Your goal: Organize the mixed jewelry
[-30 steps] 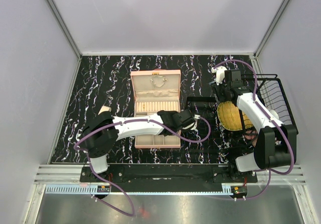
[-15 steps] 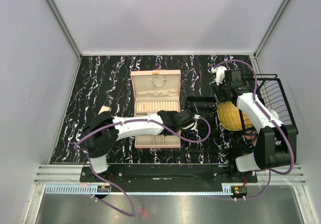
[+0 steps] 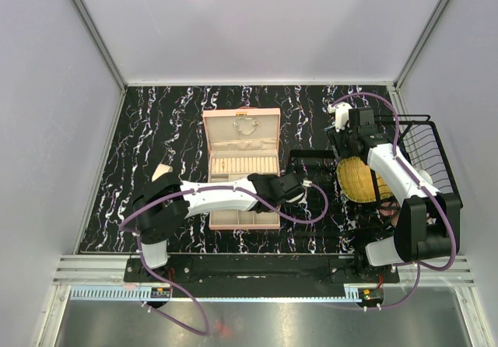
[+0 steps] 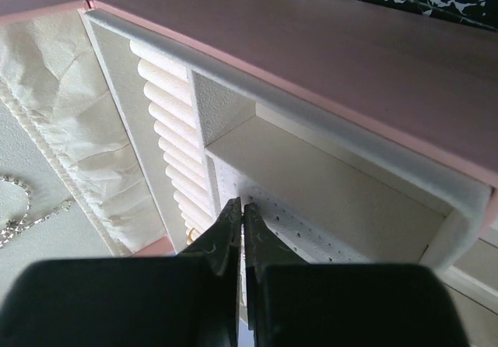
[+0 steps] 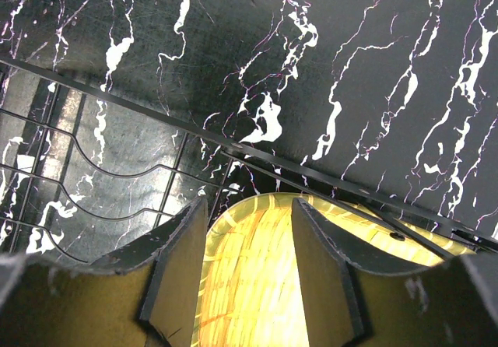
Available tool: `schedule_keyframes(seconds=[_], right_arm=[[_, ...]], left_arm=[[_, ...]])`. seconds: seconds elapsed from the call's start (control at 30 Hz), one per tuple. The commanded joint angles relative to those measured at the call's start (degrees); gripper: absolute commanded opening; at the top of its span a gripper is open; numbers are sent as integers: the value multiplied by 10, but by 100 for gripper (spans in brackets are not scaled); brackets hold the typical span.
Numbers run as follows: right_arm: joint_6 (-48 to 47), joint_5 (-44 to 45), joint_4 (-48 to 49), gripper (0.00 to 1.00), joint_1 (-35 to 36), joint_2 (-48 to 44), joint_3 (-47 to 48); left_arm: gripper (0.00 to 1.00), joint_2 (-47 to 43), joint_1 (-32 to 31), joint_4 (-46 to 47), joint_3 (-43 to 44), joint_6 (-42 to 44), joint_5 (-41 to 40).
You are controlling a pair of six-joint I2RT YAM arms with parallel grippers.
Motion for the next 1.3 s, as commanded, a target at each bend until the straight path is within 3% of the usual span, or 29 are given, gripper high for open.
schedule_keyframes(seconds=[0.0, 0.37, 0.63, 1.27], right_arm=[[6, -9, 4, 54, -9, -9, 19], [5, -9, 4, 54, -9, -9, 19], [6, -7, 3, 54, -9, -9, 21], [9, -9, 2, 54, -9, -7, 22]], left_arm=[[0, 16, -5, -6, 10, -18, -3], [4, 13, -11, -13, 2, -19, -2], [25, 0, -13, -27, 17, -24, 12], [35, -64, -9, -40, 68, -20, 5]])
